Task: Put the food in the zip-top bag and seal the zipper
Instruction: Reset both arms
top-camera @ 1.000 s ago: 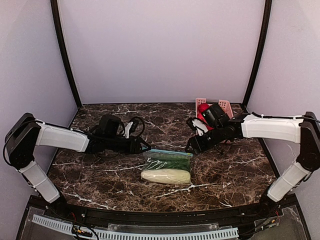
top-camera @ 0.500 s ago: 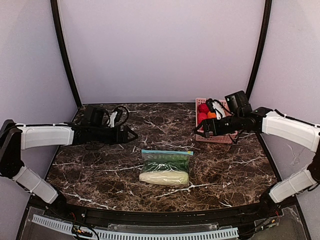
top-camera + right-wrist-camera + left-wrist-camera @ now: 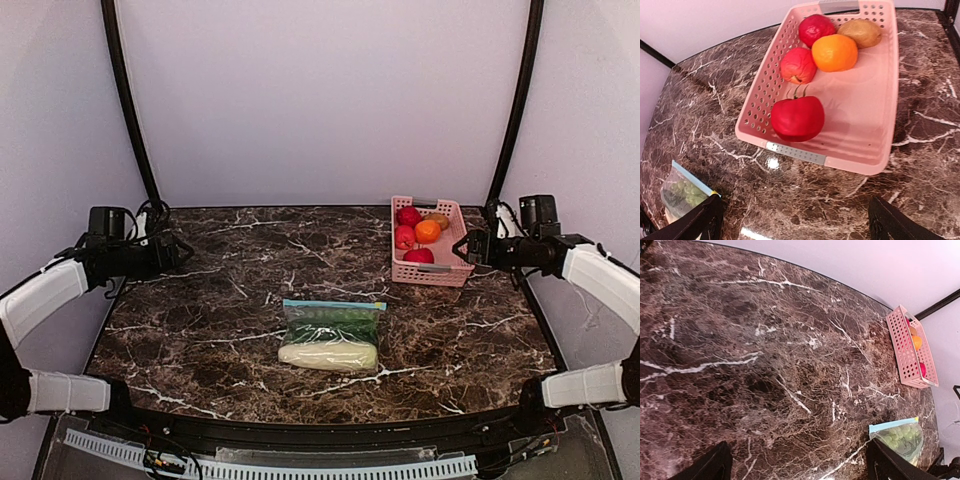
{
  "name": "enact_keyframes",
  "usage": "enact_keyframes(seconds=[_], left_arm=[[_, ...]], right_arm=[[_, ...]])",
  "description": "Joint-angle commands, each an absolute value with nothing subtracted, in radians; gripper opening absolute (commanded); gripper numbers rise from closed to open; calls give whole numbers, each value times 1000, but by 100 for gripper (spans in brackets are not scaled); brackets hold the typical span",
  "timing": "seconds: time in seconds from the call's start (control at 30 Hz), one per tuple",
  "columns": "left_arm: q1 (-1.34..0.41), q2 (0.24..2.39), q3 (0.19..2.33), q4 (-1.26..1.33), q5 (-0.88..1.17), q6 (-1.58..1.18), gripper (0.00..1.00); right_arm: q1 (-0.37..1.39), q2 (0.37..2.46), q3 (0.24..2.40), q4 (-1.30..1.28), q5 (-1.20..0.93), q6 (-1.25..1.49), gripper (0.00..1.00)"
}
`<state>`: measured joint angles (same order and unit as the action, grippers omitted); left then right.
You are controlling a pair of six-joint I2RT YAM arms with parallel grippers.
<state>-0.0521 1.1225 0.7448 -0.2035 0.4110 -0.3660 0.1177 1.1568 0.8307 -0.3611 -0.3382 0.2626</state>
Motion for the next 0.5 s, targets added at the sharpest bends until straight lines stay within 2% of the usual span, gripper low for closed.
enact_keyframes(seconds=[0.0,0.13,0.23,0.47], left_arm=[[-17,986,730,-332,328,-269,94],[-17,846,724,-354,207,-216,94],[-17,732,699,-350,123,-185,98],[-17,594,655,-332,85,-171,99]], right_arm=[[81,1077,794,-326,-255,245,99],[77,969,746,-282,-175,207,99],[77,893,689,-226,-141,186,99],[77,718,552,-81,-109,177,99]])
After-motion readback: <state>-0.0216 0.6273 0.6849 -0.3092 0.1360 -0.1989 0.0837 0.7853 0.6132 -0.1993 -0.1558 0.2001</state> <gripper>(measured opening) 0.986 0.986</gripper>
